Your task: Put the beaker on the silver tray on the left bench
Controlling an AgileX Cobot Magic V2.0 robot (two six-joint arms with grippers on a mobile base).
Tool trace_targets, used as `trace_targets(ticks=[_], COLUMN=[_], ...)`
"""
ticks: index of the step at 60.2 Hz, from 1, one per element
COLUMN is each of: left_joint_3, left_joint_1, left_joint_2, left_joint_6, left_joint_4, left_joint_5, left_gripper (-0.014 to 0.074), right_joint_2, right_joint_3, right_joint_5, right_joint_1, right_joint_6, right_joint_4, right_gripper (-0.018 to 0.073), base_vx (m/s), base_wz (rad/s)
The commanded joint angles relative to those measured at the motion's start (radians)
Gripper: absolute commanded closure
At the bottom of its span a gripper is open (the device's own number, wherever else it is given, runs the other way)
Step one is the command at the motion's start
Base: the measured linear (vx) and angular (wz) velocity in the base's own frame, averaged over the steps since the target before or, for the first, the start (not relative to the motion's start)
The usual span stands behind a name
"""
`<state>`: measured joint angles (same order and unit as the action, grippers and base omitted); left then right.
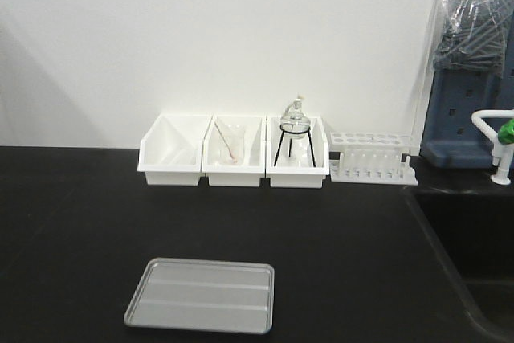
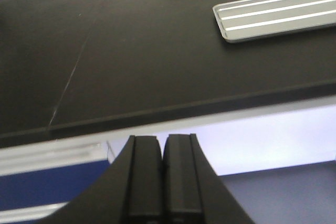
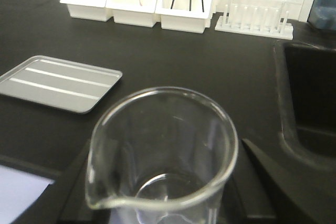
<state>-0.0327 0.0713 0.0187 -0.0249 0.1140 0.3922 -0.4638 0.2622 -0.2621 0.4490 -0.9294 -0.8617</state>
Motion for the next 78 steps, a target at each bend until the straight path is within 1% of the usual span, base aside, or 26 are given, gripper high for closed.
trace_targets(ticks=[1, 36, 78], left_joint_3=[-0.020, -0.020, -0.020], left_joint_1=[0.003, 0.003, 0.003], left_joint_2=[0.007, 0.007, 0.007], left_joint_6=[0.002, 0.002, 0.002], left_joint_4=[-0.001, -0.001, -0.001], left_joint_5=[-0.083, -0.083, -0.083], left_gripper=[0.0595, 0.0595, 0.0595], right_joint_2=[-0.002, -0.002, -0.002], right_joint_3=[0.030, 0.030, 0.030], right_joint_5=[0.049, 0.049, 0.056], right_joint_1=[-0.002, -0.002, -0.002], right_joint_6=[0.000, 0.000, 0.000], right_joint_4=[-0.029, -0.029, -0.032], right_gripper=[0.0571, 0.0571, 0.0571], base_vx=[0.38, 0.29, 0.07], base_wz=[-0.05, -0.07, 0.00])
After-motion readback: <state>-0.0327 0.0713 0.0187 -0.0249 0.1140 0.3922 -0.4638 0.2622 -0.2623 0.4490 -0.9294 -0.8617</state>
